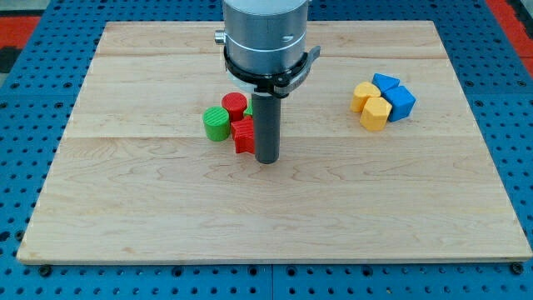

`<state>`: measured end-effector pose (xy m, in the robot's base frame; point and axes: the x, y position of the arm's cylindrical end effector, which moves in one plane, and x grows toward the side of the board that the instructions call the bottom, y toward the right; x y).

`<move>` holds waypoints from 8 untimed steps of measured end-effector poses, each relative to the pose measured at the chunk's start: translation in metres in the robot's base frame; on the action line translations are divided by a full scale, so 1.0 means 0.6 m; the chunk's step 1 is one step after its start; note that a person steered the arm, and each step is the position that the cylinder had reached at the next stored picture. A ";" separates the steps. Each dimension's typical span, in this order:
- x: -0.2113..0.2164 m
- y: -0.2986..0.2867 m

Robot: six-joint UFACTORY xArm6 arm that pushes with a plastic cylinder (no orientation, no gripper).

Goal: Push the red circle parallel to the right of the yellow heart

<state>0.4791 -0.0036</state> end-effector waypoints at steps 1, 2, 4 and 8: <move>-0.009 0.009; -0.028 0.116; -0.050 0.330; -0.206 0.194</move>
<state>0.3557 0.1125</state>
